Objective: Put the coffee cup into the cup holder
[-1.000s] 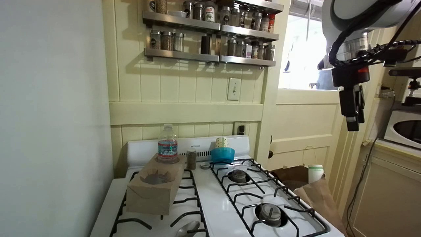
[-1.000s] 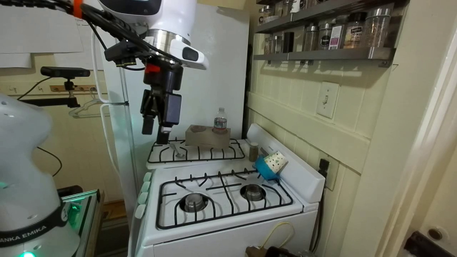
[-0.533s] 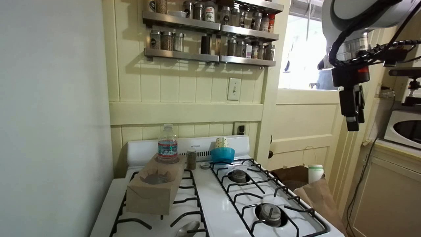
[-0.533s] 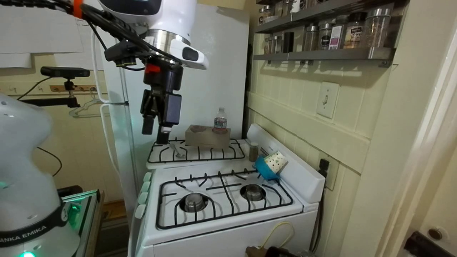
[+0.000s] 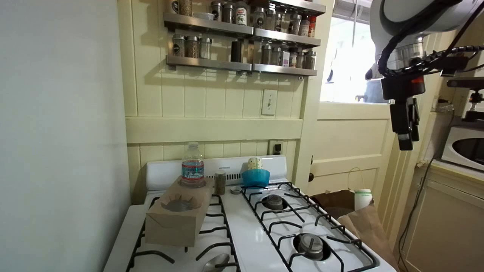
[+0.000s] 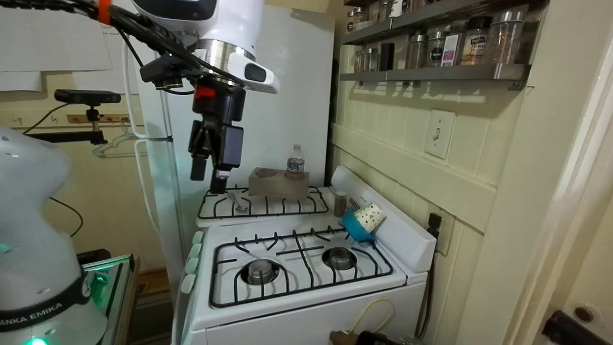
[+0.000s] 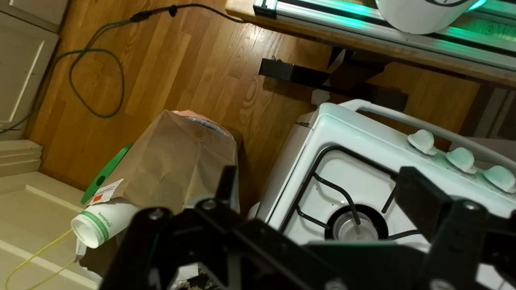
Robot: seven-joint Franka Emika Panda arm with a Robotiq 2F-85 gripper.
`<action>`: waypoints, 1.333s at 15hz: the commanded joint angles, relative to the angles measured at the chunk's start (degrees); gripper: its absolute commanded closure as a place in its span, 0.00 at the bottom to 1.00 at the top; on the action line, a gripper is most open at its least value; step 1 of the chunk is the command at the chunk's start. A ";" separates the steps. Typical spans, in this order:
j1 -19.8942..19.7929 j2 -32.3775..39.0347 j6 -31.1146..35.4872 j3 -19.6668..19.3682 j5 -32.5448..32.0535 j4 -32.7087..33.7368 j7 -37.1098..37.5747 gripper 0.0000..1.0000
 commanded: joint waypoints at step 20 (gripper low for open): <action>1.00 -0.05 -0.25 -0.78 -0.37 0.11 0.46 0.00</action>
